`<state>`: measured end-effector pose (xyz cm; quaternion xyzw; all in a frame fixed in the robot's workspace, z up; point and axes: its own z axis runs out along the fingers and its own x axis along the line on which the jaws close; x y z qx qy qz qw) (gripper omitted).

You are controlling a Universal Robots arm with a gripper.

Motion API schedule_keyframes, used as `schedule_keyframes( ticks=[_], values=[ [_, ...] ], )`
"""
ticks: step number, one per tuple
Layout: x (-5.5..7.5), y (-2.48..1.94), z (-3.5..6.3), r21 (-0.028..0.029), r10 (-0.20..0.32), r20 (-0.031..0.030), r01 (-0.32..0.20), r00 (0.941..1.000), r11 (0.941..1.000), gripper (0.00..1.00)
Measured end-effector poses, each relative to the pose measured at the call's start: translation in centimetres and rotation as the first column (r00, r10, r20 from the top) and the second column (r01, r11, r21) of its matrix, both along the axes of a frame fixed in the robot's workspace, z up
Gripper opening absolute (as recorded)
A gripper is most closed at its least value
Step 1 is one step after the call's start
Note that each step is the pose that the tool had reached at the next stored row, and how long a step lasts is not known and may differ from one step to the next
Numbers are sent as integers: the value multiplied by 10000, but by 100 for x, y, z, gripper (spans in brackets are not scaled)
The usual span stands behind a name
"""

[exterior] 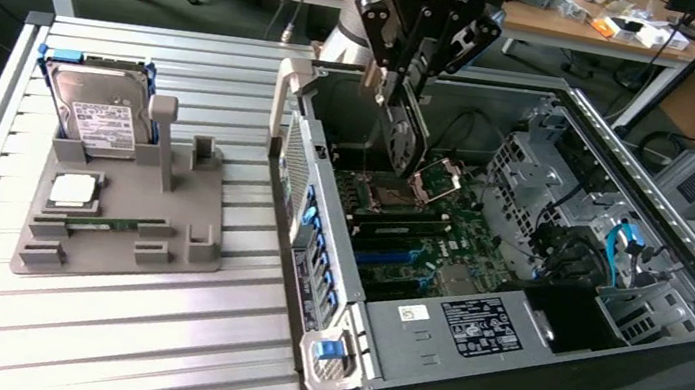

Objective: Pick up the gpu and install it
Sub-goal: 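Pick up the gpu and move the gpu toward the slot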

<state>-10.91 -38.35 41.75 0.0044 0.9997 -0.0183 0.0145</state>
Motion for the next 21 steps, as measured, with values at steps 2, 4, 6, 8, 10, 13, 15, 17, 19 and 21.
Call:
schedule_keyframes(
  ticks=[2,4,6,8,10,13,15,17,19,21],
  values=[
    [14,0,-5,-3,0,0,0,10000,10000,27],
    [32,0,-13,-7,0,0,0,10000,10000,27],
    [44,0,-18,-10,0,1,0,10000,10000,27],
    [58,0,-23,-14,1,0,-1,10000,10000,27],
    [73,0,-29,-18,0,0,0,10000,10000,27],
    [97,-1,-37,-23,0,0,0,10000,10000,27],
    [120,0,-45,-28,0,0,0,10000,10000,27],
    [134,-1,-50,-32,0,0,0,10000,10000,27],
    [148,0,-55,-35,0,0,0,10000,10000,27],
    [162,-1,-60,-39,0,0,0,10000,10000,27]
  ],
)
